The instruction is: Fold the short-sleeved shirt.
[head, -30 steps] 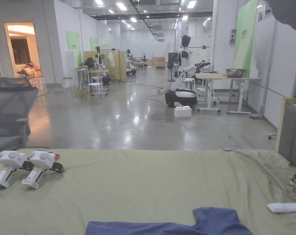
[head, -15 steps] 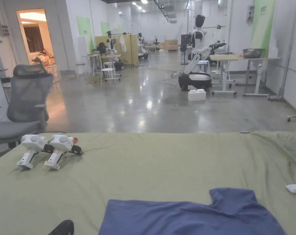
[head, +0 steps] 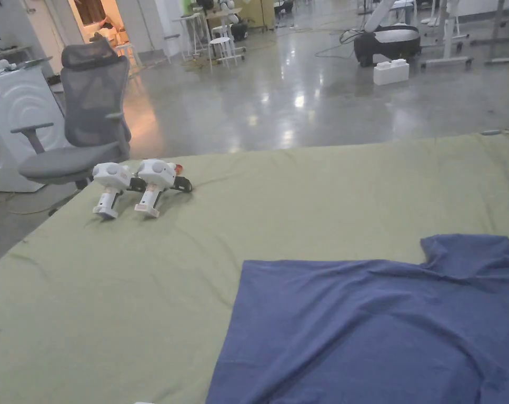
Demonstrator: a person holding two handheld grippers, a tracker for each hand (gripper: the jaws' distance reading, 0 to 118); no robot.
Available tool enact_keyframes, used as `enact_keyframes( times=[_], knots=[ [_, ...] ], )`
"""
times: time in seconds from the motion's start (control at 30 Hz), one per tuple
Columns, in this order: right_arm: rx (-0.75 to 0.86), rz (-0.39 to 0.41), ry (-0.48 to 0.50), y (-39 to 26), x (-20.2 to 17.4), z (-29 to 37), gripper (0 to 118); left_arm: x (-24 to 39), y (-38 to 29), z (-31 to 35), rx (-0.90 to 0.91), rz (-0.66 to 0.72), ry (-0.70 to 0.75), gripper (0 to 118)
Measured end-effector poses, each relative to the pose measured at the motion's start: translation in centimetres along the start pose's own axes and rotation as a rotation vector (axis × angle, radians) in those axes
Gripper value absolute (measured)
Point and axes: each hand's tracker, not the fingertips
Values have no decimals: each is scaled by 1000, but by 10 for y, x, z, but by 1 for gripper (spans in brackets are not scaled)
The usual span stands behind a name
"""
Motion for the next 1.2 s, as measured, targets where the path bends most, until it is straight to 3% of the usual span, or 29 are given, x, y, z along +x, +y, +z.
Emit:
enact_keyframes(
  times=[0.13, 0.2, 0.27, 0.33, 0.6, 0.63, 0.67, 0.73, 0.77, 0.97, 1.0, 1.13, 1.2],
  knots=[
    [-31, -14, -15, -6, 7, -1, 0, -5, -8, -22, -44, 18, -4, 71],
    [-45, -29, -21, -9, 11, 0, 0, -6, -9, -30, -56, 9, -16, 65],
    [-56, -38, -35, -13, 14, 0, 0, -3, -10, -36, -82, 12, -37, 30],
    [-65, -39, -52, -16, 18, 3, 0, 2, -13, -42, -103, 7, -51, 11],
    [-141, -71, -140, -32, 46, 3, 0, 18, -5, -56, -182, -97, -21, 2],
    [-175, -102, -154, -38, 54, -2, 5, 19, -3, -55, -192, -102, -18, 2],
    [-225, -117, -181, -45, 62, -9, 21, 21, -3, -57, -198, -107, -14, 2],
    [-312, -157, -176, -65, 75, -23, 75, 23, -3, -58, -203, -118, -4, 2],
    [-324, -166, -191, -76, 79, -28, 76, 25, -3, -58, -204, -127, 3, 2],
    [-433, -259, -141, -115, 92, -59, 71, 25, -3, -56, -209, -107, 9, 2],
    [-443, -266, -126, -116, 93, -63, 64, 25, -2, -56, -212, -99, 7, 2],
    [-453, -219, -125, -111, 95, -73, 18, 25, -1, -56, -219, -86, 4, 2],
    [-453, -215, -114, -110, 100, -78, 7, 30, 0, -52, -218, -82, 5, 2]
  ],
)
